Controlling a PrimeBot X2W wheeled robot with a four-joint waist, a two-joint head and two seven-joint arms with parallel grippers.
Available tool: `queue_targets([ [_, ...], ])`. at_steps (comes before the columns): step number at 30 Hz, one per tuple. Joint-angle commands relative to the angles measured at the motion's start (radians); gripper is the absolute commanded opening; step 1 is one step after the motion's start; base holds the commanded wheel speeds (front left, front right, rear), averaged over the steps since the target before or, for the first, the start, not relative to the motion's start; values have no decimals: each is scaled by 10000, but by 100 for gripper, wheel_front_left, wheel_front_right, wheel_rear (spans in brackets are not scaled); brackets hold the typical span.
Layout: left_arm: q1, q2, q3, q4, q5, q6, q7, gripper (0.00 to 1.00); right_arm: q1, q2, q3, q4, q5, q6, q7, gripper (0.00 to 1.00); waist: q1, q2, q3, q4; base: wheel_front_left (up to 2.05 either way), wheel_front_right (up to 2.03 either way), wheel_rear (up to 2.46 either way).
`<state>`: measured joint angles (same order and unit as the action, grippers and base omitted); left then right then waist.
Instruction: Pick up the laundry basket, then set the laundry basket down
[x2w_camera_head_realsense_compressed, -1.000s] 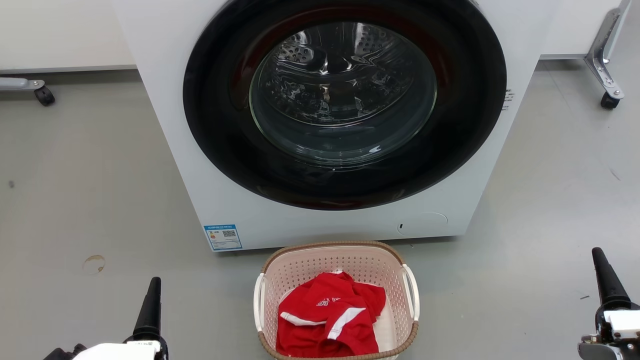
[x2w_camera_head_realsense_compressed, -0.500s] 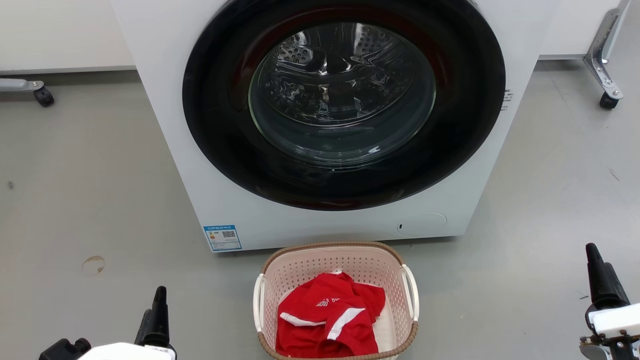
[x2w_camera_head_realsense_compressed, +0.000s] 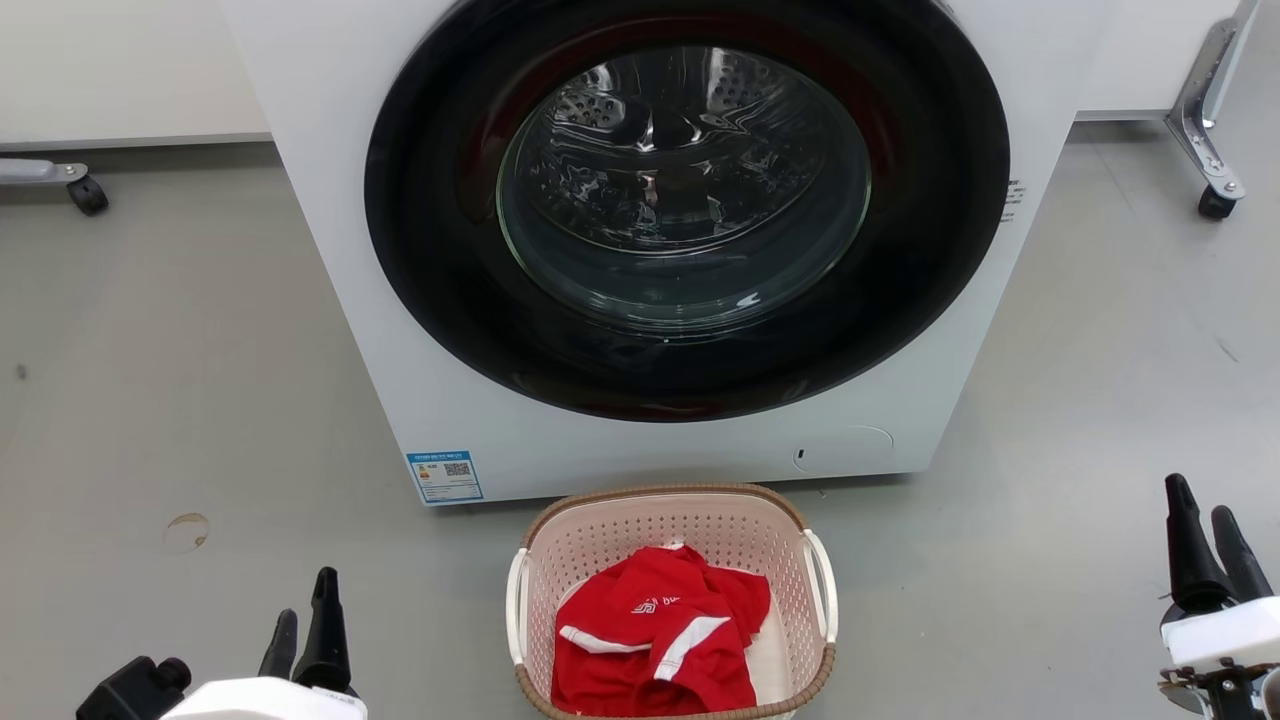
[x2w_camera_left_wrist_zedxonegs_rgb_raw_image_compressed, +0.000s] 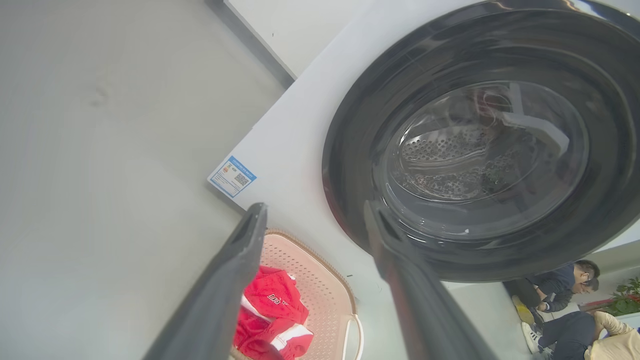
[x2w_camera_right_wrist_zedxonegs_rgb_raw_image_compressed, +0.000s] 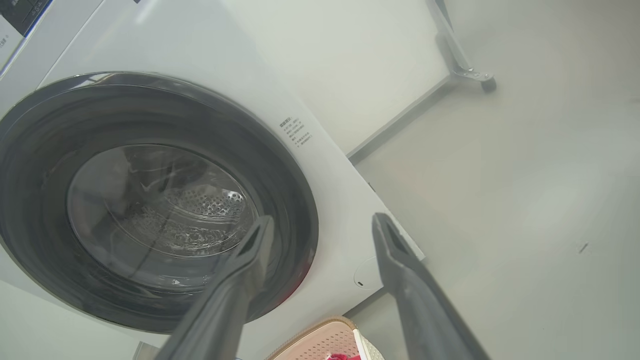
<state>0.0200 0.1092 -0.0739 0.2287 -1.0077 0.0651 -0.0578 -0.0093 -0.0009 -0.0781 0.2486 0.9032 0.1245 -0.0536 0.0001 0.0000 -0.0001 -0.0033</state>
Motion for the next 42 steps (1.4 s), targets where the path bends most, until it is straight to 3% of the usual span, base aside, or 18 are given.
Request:
queue_targets([
  [1, -124, 185, 77, -355, 342, 114, -124, 100, -403, -276, 111, -364, -357, 33, -208, 100, -1, 0, -4, 1, 0, 0, 0],
  [42, 93, 1004, -1110, -975, 4430, 1456, -1233, 100, -470, -410, 577, -886, -5104, 51, -1411, 100, -1, 0, -77, 57, 0, 0, 0],
])
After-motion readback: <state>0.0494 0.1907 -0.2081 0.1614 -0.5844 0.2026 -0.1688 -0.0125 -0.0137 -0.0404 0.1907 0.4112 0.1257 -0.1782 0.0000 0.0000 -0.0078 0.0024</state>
